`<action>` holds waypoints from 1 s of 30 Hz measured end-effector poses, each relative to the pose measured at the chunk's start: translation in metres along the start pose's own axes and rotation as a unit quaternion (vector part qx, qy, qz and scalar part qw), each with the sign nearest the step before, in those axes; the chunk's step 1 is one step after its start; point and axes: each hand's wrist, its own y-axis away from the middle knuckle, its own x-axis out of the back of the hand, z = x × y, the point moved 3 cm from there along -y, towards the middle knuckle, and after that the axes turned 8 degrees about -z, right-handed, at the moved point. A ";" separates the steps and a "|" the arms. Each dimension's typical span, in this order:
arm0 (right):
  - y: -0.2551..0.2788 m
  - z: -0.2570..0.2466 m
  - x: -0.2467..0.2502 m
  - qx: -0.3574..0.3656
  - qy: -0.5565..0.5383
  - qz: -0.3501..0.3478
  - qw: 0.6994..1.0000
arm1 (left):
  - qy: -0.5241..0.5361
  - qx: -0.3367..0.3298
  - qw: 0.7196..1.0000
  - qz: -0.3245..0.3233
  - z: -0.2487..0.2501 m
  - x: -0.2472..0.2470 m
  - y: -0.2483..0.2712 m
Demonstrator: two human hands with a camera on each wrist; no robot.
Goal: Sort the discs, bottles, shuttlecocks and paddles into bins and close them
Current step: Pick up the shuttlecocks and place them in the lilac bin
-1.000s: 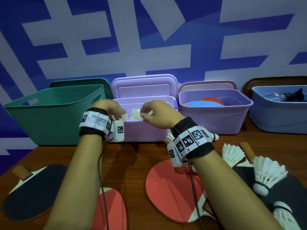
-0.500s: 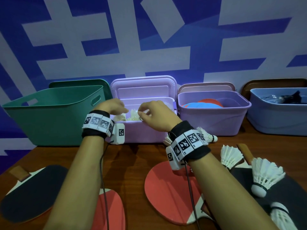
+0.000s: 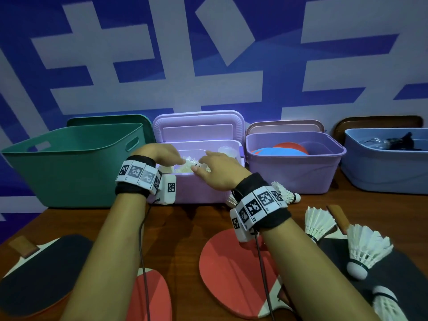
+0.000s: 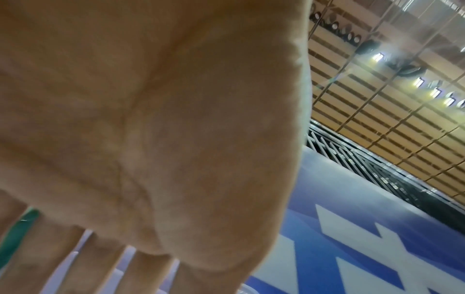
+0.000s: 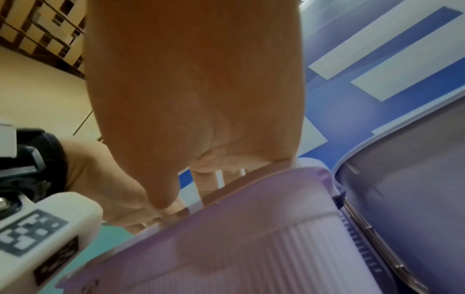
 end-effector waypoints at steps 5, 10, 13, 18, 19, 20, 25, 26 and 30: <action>0.026 0.003 0.044 -0.052 0.019 0.044 0.997 | 0.035 -0.113 0.989 0.091 0.051 0.034 0.029; 0.050 0.001 0.067 -0.126 0.046 0.074 0.988 | 0.047 -0.134 0.980 0.142 0.066 0.029 0.042; 0.071 0.011 0.087 -0.160 0.011 0.075 0.984 | 0.053 -0.180 0.968 0.165 0.078 0.028 0.055; 0.131 0.024 0.120 -0.184 0.047 0.077 0.979 | 0.045 -0.270 0.947 0.170 0.115 0.022 0.072; 0.138 0.027 0.120 -0.187 0.068 0.050 0.979 | 0.038 -0.281 0.945 0.166 0.124 0.018 0.073; 0.143 0.030 0.116 -0.191 0.093 0.005 0.977 | 0.027 -0.288 0.945 0.153 0.132 0.013 0.073; 0.150 0.058 0.080 -0.216 0.058 -0.214 0.951 | -0.071 -0.292 0.950 0.085 0.159 -0.019 0.060; 0.151 0.057 0.077 -0.202 0.045 -0.220 0.953 | -0.076 -0.292 0.950 0.081 0.163 -0.023 0.057; 0.147 0.050 0.067 -0.167 0.069 -0.228 0.957 | -0.085 -0.306 0.946 0.072 0.179 -0.036 0.057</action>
